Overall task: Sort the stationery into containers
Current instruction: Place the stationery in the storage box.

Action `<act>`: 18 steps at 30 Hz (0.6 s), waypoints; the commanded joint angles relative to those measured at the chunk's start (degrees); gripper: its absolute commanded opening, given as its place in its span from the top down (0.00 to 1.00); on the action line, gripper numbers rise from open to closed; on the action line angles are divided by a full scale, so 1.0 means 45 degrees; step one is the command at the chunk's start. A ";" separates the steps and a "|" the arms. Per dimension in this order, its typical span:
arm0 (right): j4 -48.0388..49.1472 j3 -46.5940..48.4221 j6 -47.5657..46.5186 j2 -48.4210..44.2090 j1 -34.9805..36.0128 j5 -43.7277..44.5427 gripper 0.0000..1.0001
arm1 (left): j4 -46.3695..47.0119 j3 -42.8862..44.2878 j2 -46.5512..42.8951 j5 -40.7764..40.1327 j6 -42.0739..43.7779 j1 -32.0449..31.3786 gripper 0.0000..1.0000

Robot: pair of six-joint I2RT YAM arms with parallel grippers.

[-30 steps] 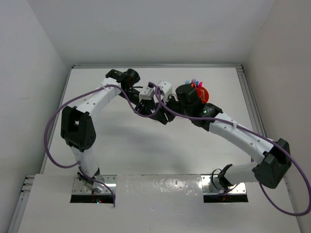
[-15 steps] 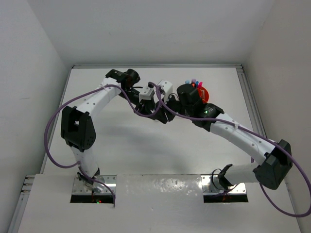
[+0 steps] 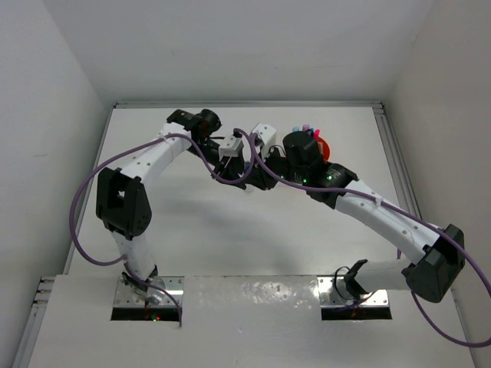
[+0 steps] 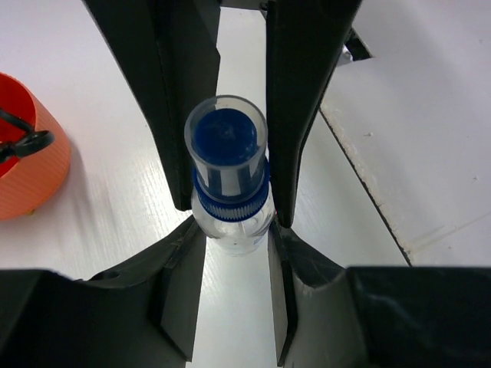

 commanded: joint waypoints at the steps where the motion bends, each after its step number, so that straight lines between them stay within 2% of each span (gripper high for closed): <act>1: 0.0996 0.0474 0.0186 -0.0388 0.0096 -0.0044 0.85 | 0.0016 0.0271 -0.0041 0.0473 0.0307 -0.0202 1.00; 3: 0.1153 0.0376 0.0225 -0.0427 0.0077 0.0092 0.97 | 0.0016 0.0271 -0.0040 0.0472 0.0307 -0.0222 1.00; 4: 0.1308 0.0240 0.0244 -0.0524 0.0077 0.0151 1.00 | 0.0016 0.0252 -0.0040 0.0472 0.0288 -0.0202 1.00; 9: 0.1291 -0.0015 0.0128 -0.0701 0.0077 0.0696 1.00 | 0.0016 0.0271 -0.0021 0.0433 0.0210 -0.0222 1.00; 11: 0.1290 -0.0132 0.0089 -0.0798 0.0077 0.0990 1.00 | 0.0016 0.0310 -0.0001 0.0356 0.0151 -0.0222 0.72; 12: 0.1290 -0.0229 0.0069 -0.0837 0.0077 0.1185 1.00 | 0.0036 0.0310 0.0037 0.0336 0.0054 -0.0183 0.30; 13: 0.1290 -0.0250 0.0088 -0.0876 0.0058 0.1632 1.00 | 0.0036 0.0330 0.0057 0.0200 0.0053 -0.0183 0.09; 14: 0.1271 -0.0327 0.0108 -0.0973 -0.0097 0.1849 1.00 | 0.0016 0.0330 0.0057 0.0102 0.0034 -0.0183 0.00; 18: 0.1620 -0.0794 0.0769 -0.1227 -0.1226 0.2455 1.00 | 0.0075 0.0213 -0.0137 -0.0717 -0.0375 0.0245 0.00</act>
